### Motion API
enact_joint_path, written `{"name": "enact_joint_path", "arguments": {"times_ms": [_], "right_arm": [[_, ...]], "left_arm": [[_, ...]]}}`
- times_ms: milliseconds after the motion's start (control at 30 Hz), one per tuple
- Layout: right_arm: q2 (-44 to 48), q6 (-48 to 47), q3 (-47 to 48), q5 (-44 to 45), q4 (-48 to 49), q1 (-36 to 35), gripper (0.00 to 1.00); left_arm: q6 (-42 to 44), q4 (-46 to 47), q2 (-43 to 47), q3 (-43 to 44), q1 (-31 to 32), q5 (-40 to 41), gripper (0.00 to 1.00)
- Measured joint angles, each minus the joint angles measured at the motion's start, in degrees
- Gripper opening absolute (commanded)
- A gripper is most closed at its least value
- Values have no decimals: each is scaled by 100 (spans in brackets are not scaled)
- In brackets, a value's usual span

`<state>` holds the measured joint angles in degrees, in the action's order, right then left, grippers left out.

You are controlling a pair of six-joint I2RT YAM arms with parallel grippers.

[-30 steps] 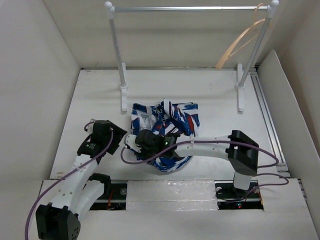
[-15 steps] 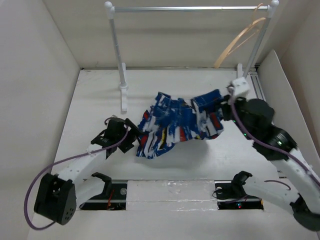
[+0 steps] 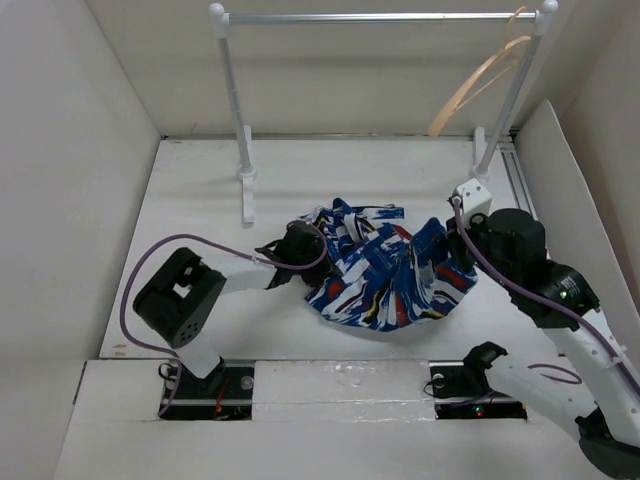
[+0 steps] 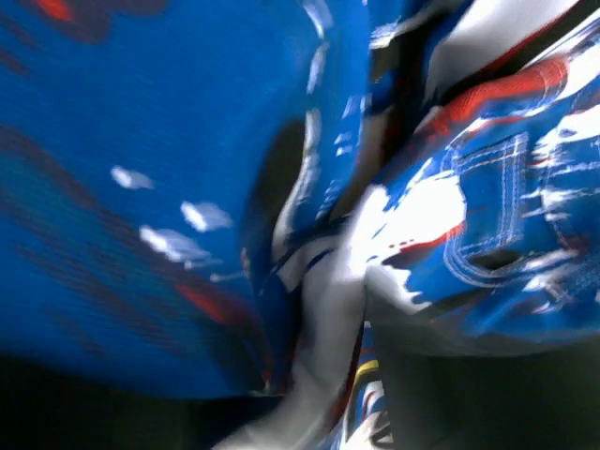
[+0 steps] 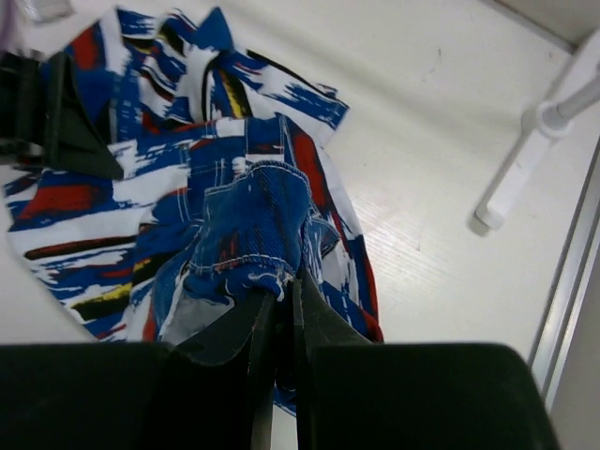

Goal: Place the trousers on the hanger
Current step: Flatten out the trousers at the center of the board.

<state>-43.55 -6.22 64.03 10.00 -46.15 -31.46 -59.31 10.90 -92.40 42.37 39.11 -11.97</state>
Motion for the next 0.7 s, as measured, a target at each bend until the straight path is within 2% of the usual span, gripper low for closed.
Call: {"name": "enact_joint_path", "arguments": {"times_ms": [100,167,267,333,400,500,600,700], "right_arm": [[-297,-101,516,-151,-160,-354,0],[-603,-197,1082,-260,-260,-682,0],[-1167,-339,2212,-546,-544,-1130,0],[-1574,-420,3038,-890,-732,-1362,0],[-2044,-450,4017,-1270,-953,-1554,0],[-2723,-382,5515,-1991,-1078,-1709,0],[-3185,-81,6653,-2643,-966,-1794,0],[-3169,363,7165,-2798,-688,-1794,0]], "left_arm": [[9,-42,-173,15,57,17,0],[31,-249,127,-81,-179,22,0],[205,-1025,1322,-205,-1027,243,0],[437,-1620,2487,-31,-1915,407,0],[739,-2260,3442,660,-2929,424,0],[1222,-3034,3969,2352,-4138,573,0],[1578,-3434,3910,3915,-4347,968,0],[1764,-3814,3810,4970,-4339,1091,0]]}}
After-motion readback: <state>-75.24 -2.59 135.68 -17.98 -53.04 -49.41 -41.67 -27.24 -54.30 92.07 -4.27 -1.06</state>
